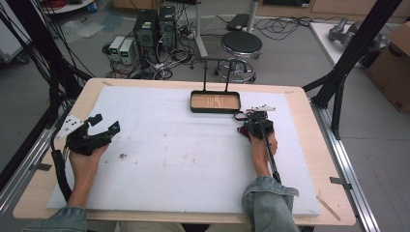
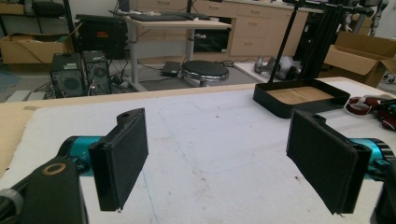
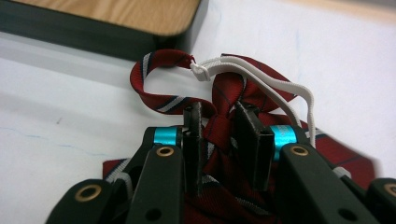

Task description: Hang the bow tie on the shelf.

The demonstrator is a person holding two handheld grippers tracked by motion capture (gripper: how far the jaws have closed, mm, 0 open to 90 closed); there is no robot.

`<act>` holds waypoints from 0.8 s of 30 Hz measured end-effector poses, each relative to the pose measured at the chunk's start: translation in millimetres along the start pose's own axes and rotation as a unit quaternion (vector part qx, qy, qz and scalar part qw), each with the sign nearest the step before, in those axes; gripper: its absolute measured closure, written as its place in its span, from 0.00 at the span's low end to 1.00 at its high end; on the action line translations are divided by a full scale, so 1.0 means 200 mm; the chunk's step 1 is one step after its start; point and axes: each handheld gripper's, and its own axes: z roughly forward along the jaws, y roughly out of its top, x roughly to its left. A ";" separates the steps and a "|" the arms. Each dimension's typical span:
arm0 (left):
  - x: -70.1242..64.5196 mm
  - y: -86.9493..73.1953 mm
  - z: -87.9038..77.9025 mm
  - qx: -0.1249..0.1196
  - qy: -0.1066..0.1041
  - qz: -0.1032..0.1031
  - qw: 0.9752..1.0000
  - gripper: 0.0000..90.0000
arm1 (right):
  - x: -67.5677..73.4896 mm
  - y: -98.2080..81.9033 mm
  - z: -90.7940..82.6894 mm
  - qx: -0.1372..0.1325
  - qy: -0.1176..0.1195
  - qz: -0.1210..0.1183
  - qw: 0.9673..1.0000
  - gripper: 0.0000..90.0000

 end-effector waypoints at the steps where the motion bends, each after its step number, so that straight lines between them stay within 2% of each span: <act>1: 0.00 0.00 0.00 0.001 0.000 0.001 1.000 0.23 | 0.00 0.01 -0.02 -0.008 -0.001 -0.006 1.000 0.81; 3: 0.00 0.00 0.00 0.000 -0.001 0.000 1.000 0.23 | 0.01 0.04 -0.07 -0.033 -0.002 -0.017 0.999 0.81; 4: 0.00 0.00 0.00 -0.001 0.000 0.001 1.000 0.23 | 0.01 0.04 -0.07 -0.033 -0.002 -0.017 0.999 0.81; 6: -0.01 0.00 0.00 -0.001 0.000 0.002 1.000 0.23 | 0.02 0.06 -0.11 -0.055 -0.007 -0.024 0.998 0.81; 7: -0.01 0.00 0.00 -0.001 -0.001 0.001 1.000 0.23 | 0.02 0.06 -0.11 -0.055 -0.007 -0.024 0.998 0.81; 9: -0.01 0.00 0.01 -0.001 -0.001 0.001 1.000 0.23 | 0.02 0.08 -0.16 -0.085 -0.012 -0.031 0.996 0.81; 11: -0.01 0.00 0.01 0.000 -0.002 0.001 1.000 0.23 | 0.02 0.08 -0.17 -0.091 -0.012 -0.030 0.995 0.81; 14: -0.01 0.00 0.01 -0.001 -0.002 0.001 1.000 0.23 | 0.01 0.10 -0.20 -0.118 -0.018 -0.024 0.993 0.81; 20: -0.02 0.00 0.02 0.001 -0.005 0.003 1.000 0.23 | -0.01 0.12 -0.22 -0.138 -0.020 -0.018 0.990 0.81; 23: -0.02 -0.01 0.02 0.002 -0.004 0.006 1.000 0.23 | -0.01 0.16 -0.25 -0.147 -0.021 -0.019 0.989 0.81; 24: -0.02 -0.01 0.02 0.002 -0.004 0.006 1.000 0.23 | 0.00 0.20 -0.26 -0.154 -0.022 -0.023 0.988 0.81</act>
